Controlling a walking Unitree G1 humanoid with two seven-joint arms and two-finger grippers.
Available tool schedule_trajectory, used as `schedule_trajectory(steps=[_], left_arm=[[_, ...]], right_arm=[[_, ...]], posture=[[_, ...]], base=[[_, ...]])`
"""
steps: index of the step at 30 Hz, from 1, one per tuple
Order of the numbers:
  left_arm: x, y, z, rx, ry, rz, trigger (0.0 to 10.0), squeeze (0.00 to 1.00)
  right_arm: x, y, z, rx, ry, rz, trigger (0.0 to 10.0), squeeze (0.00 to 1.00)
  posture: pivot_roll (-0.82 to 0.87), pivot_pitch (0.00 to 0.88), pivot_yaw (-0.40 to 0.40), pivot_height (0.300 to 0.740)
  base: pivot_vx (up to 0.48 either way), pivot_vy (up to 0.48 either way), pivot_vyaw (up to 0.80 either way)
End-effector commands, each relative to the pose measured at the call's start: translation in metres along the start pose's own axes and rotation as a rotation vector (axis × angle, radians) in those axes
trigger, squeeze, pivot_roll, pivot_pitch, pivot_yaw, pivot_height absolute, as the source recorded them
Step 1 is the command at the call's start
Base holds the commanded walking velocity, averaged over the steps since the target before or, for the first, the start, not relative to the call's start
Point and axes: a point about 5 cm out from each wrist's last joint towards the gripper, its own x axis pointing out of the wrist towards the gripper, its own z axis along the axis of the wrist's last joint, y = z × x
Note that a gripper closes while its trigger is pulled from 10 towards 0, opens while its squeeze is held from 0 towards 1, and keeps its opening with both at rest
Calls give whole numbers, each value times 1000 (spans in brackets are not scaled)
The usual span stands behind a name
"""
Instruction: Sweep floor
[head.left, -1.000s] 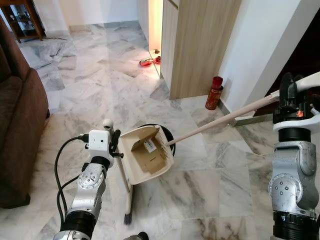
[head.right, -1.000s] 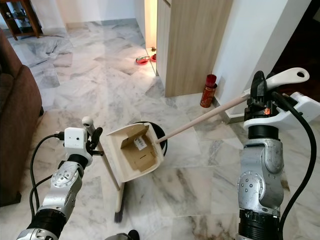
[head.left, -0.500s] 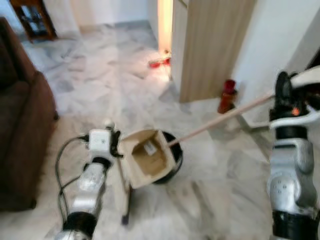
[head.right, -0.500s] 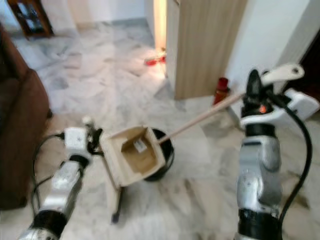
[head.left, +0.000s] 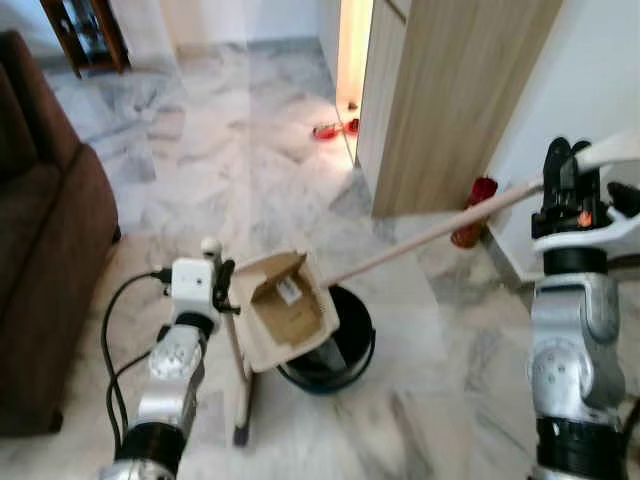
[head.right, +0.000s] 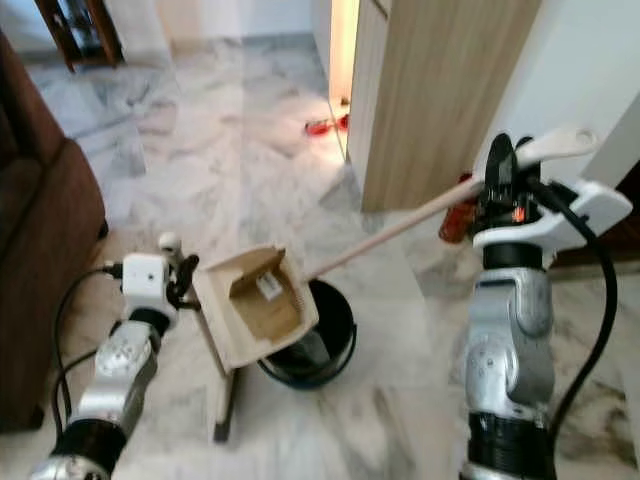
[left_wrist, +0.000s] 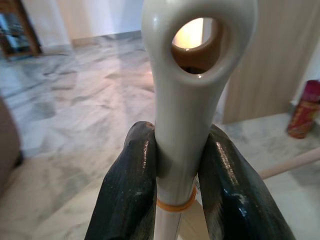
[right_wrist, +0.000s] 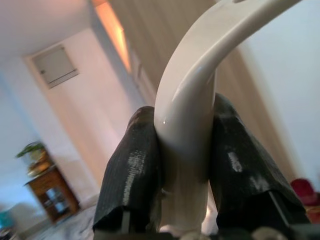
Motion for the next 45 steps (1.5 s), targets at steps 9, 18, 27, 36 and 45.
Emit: schedule_trajectory(steps=[9, 18, 27, 36, 45], left_arm=[[2, 6, 8, 8, -42, 4, 10000, 0], [1, 2, 8, 0, -46, -29, 10000, 0], [0, 1, 7, -1, -41, -36, 10000, 0], [-3, 0, 5, 4, -38, -53, 10000, 0], [-3, -1, 5, 9, -41, -60, 10000, 0]], right_arm=[[6, 11, 17, 13, -85, 41, 10000, 0], [6, 11, 18, -6, -93, 40, 10000, 0], [7, 15, 24, -157, -122, 38, 10000, 0], [8, 27, 31, -368, -176, 73, 10000, 0], [1, 46, 25, -416, -178, 132, 10000, 0]], posture=[[147, 81, -7, 740], [146, 85, -6, 740], [143, 86, -6, 740], [140, 86, -7, 740], [140, 86, -7, 740]], base=[[394, 0, 0], [126, 0, 0], [0, 0, 0], [0, 0, 0], [0, 0, 0]])
